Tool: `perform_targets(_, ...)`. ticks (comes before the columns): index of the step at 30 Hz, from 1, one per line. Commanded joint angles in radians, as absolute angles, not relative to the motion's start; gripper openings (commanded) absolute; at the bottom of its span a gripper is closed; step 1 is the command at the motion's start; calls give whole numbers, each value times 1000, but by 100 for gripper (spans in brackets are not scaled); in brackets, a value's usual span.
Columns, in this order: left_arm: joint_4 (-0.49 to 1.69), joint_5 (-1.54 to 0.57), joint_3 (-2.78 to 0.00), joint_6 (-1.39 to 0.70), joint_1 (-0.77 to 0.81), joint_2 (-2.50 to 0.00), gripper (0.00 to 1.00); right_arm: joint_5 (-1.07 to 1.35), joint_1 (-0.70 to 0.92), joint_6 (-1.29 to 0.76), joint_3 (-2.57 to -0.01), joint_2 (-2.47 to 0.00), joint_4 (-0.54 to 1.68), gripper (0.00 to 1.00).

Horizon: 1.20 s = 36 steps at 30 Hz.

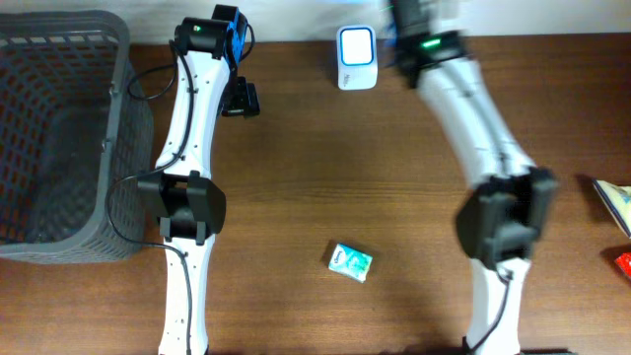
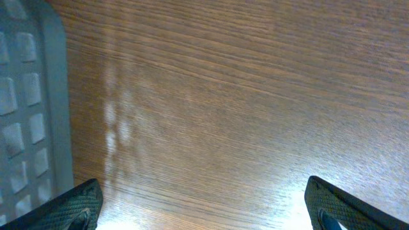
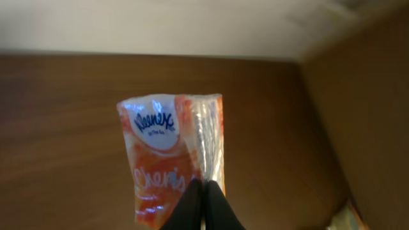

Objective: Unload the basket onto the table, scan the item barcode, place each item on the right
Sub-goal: 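Carry the orange pack right and drop it near the snacks, then move the left gripper down over the teal Kleenex pack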

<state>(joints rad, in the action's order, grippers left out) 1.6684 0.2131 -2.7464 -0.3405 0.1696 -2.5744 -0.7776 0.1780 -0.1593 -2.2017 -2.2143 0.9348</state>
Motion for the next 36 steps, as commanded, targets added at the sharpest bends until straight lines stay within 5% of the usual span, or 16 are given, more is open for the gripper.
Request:
perform_targets(1,1678,140,-2743,-353,169,-2571,99,-724,0,-365,-2212,-2137,1082,4)
perform_targets(11,1681,67,-2743,-353,175,-2571,99,-450,-462,-514,-2191,-2213,1351,4)
perform_targets(24,1689,-5,-2743,-207,205,-2571,99,73,-628,-328,-2172,-2186,1363,5)
perform_targets(32,1689,-66,-2743,-206,222,-2452,99,262,-624,-267,-2171,-2003,1513,57)
perform_targets(35,1689,-191,-2733,-151,238,-2390,99,257,-595,-236,-2171,-1963,1590,99)
perform_targets(36,1689,-210,-2717,-139,250,-2371,99,254,-586,-236,-2171,-1961,1606,98)
